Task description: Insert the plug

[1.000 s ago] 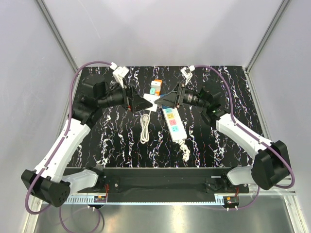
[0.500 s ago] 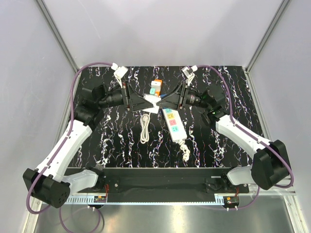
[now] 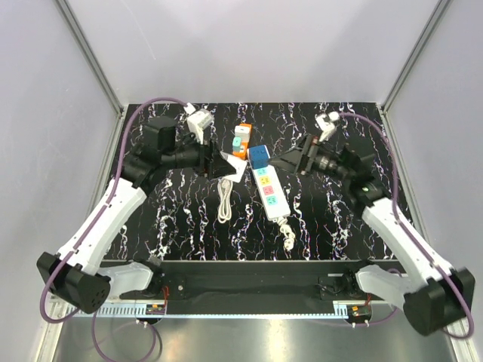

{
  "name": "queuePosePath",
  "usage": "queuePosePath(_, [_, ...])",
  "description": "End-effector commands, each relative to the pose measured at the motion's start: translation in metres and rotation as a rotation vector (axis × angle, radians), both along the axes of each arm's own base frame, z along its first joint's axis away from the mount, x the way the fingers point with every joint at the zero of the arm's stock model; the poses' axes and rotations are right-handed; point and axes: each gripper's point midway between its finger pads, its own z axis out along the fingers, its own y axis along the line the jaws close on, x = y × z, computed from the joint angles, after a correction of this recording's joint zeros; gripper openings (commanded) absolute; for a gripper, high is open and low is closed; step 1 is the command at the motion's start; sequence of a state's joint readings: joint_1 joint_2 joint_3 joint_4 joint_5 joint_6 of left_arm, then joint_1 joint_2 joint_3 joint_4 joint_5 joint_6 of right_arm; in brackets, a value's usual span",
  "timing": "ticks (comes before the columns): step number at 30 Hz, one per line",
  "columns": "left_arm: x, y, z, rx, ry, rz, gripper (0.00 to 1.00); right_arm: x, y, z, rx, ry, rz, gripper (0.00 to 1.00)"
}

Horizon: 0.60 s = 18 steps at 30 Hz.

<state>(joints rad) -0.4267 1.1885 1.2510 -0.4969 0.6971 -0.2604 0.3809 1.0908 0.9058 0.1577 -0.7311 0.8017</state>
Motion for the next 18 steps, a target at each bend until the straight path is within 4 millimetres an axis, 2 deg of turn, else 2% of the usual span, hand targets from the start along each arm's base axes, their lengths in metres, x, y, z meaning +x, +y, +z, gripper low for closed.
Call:
queuePosePath(1, [0.016,0.01,-0.017,0.252,-0.182,0.043,0.0,0.01,-0.051,-0.048,-0.214,0.143,-0.274,1.0])
queuePosePath(2, [0.02,0.006,-0.028,0.306,-0.186,0.027,0.0,0.01,-0.064,-0.05,-0.242,0.145,-0.33,1.0])
queuePosePath(4, [0.027,-0.007,-0.03,0.38,-0.255,0.006,0.0,0.015,-0.087,-0.065,-0.329,0.17,-0.457,1.0])
queuePosePath(5, [0.033,-0.015,-0.048,0.432,-0.231,-0.022,0.0,0.014,-0.093,-0.066,-0.344,0.168,-0.487,1.0])
queuePosePath(6, [0.037,-0.023,-0.045,0.449,-0.256,-0.038,0.0,0.015,-0.098,-0.07,-0.365,0.166,-0.509,1.0])
queuePosePath(7, [0.036,-0.032,-0.051,0.492,-0.291,-0.081,0.0,0.015,-0.107,-0.075,-0.394,0.182,-0.554,1.0])
queuePosePath(8, [0.039,-0.04,-0.069,0.539,-0.278,-0.123,0.0,0.014,-0.112,-0.074,-0.402,0.175,-0.578,1.0])
queuePosePath(9, [0.041,-0.049,-0.068,0.555,-0.304,-0.146,0.0,0.015,-0.117,-0.075,-0.417,0.167,-0.594,1.0])
queuePosePath(10, [0.043,-0.06,-0.084,0.616,-0.33,-0.194,0.0,0.014,-0.124,-0.073,-0.425,0.156,-0.633,1.0])
queuePosePath(11, [0.043,-0.066,-0.092,0.645,-0.341,-0.22,0.0,0.014,-0.129,-0.07,-0.424,0.147,-0.656,1.0])
queuePosePath(13, [0.045,-0.083,-0.096,0.684,-0.382,-0.255,0.0,0.016,-0.143,-0.067,-0.422,0.145,-0.739,1.0])
queuePosePath(14, [0.05,-0.091,-0.113,0.715,-0.361,-0.274,0.0,0.014,-0.15,-0.061,-0.408,0.136,-0.771,1.0])
queuePosePath(15, [0.054,-0.099,-0.113,0.714,-0.368,-0.277,0.0,0.016,-0.158,-0.053,-0.397,0.129,-0.821,1.0])
queuePosePath(16, [0.055,-0.106,-0.13,0.733,-0.345,-0.301,0.0,0.017,-0.166,-0.049,-0.391,0.125,-0.851,1.0])
queuePosePath(17, [0.056,-0.11,-0.136,0.736,-0.339,-0.313,0.0,0.017,-0.17,-0.044,-0.387,0.123,-0.871,1.0])
queuePosePath(18, [0.058,-0.116,-0.135,0.728,-0.343,-0.322,0.0,0.018,-0.173,-0.031,-0.382,0.094,-0.888,1.0])
